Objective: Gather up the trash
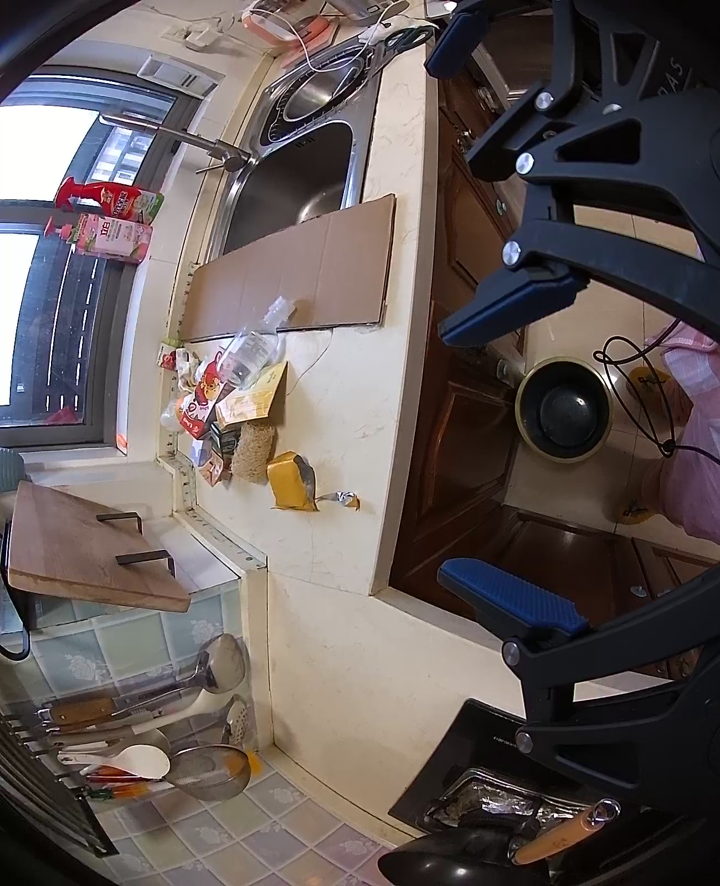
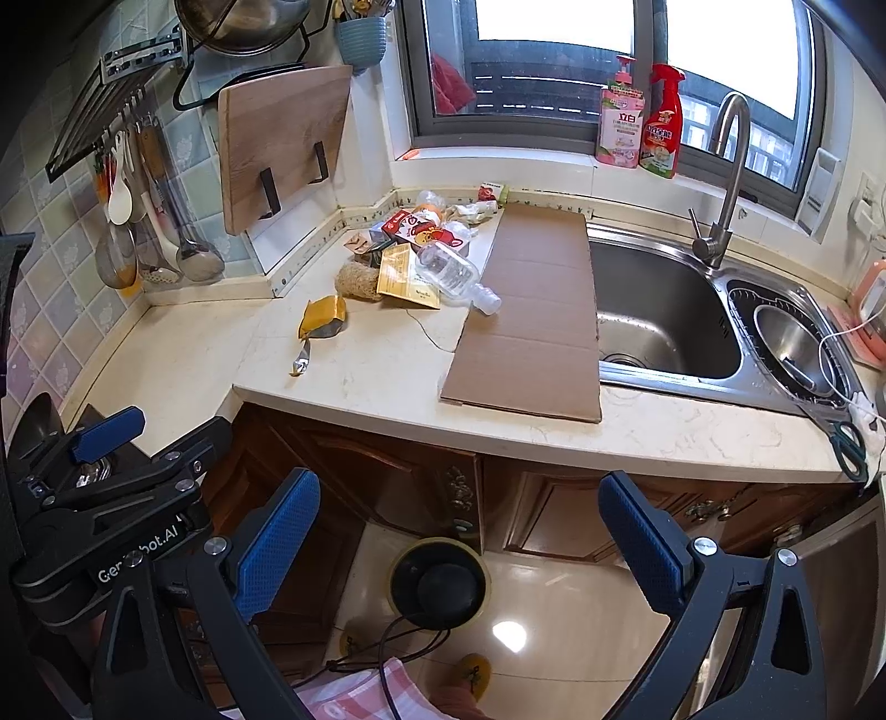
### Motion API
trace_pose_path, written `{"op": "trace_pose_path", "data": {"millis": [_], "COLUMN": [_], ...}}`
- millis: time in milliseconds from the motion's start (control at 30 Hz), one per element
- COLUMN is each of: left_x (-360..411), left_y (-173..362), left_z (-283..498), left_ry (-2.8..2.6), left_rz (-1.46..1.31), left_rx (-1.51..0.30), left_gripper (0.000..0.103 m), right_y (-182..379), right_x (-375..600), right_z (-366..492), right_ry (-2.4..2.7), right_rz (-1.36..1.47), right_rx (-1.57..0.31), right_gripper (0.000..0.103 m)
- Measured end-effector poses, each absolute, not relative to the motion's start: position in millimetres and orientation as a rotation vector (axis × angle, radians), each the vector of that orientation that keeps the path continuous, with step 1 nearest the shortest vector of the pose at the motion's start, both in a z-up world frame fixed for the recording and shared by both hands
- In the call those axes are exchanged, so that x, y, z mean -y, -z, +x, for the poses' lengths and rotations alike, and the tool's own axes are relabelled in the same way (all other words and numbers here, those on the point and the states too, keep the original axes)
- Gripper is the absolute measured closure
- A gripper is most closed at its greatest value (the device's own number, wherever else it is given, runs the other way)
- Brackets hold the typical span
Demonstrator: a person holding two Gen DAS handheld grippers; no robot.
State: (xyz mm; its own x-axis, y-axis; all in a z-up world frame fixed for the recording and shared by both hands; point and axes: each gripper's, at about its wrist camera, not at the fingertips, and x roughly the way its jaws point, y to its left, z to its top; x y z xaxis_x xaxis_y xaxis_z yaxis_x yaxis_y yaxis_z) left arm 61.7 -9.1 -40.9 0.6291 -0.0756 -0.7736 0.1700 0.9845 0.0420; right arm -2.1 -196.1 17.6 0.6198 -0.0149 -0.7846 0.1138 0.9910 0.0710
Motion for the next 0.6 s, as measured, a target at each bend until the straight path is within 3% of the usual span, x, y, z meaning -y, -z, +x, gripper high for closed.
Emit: {"op": "trace_pose_path", "data": {"millis": [600], "left_x": [4], "left_y": [45], "left_z": [41], "left_ry": [0.122], "left_rz": [0.096], "left_rx": [-0.884], "left_gripper": [0.026], "right_y": [-20], "right_x": [190], "right_z": [-9], "right_ry": [0.042], "right_rz": [0.103], "right_rx": [-0.898], "right_gripper": [0.001]}}
